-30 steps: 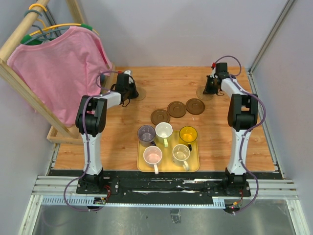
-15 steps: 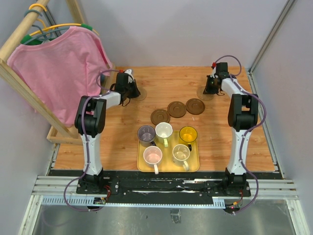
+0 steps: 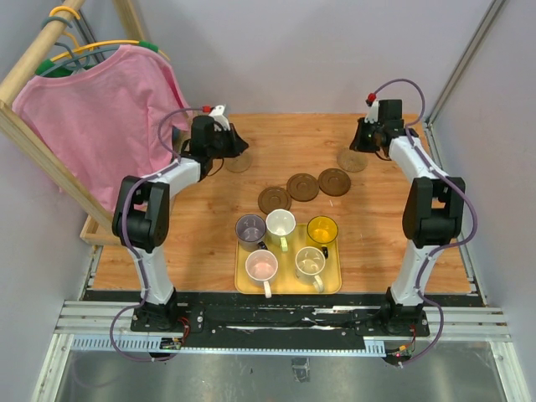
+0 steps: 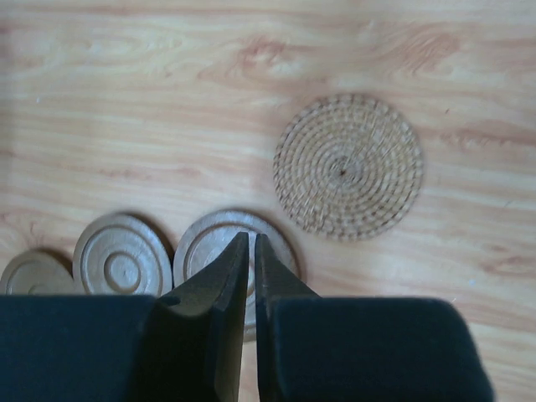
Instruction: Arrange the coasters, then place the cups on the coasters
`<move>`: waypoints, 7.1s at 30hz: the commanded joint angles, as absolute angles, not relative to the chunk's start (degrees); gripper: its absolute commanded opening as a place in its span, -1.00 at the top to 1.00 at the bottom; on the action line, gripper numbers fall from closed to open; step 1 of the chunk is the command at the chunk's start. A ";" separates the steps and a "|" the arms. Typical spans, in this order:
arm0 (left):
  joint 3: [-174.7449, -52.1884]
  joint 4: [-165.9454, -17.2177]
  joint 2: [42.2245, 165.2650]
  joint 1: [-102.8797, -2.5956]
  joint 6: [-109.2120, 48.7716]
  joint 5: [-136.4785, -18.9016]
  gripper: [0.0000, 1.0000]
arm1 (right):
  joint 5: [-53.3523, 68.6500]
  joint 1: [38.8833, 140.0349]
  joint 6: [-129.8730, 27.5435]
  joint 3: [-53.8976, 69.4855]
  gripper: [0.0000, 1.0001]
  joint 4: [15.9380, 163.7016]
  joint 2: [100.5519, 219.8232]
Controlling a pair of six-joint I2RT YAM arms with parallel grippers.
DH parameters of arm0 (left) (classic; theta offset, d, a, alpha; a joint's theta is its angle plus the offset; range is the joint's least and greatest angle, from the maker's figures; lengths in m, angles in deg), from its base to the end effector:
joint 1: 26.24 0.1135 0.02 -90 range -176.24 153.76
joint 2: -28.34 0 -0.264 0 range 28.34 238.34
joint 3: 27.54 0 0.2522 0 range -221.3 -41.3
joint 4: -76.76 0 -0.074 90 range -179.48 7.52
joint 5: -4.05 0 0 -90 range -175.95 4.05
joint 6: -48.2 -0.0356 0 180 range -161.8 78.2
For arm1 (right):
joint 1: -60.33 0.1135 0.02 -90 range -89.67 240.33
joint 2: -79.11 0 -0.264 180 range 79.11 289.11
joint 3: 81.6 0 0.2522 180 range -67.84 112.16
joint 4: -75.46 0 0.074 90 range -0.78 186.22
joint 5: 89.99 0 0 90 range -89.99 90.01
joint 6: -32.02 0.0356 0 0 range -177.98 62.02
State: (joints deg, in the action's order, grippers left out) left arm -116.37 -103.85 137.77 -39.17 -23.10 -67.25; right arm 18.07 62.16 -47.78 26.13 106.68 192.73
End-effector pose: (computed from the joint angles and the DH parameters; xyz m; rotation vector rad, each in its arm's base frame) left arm 0.4313 -0.1107 0.2369 0.1263 1.9564 -0.6802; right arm 0.4621 0.0258 0.2644 -0.0130 2.2206 0.4652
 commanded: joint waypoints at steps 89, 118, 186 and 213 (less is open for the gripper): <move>-147.71 -95.04 167.40 -51.12 -22.70 -61.77 0.94 | 23.85 70.47 -51.11 42.05 0.98 110.25 212.10; -98.17 -99.72 129.99 -55.71 -34.38 -72.15 0.99 | 8.29 73.73 -46.12 4.64 0.98 102.22 173.01; -133.80 -93.83 161.71 -40.48 -17.73 -69.03 0.99 | 14.50 73.13 -48.32 22.02 0.84 105.10 192.12; -124.94 -104.01 152.78 -40.48 -13.39 -59.86 0.96 | 27.04 78.69 -52.44 41.22 0.84 109.33 210.50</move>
State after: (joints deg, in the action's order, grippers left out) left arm -127.80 -100.09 158.44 -40.76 -14.25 -62.42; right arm 24.56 78.13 -52.07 37.89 107.55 207.96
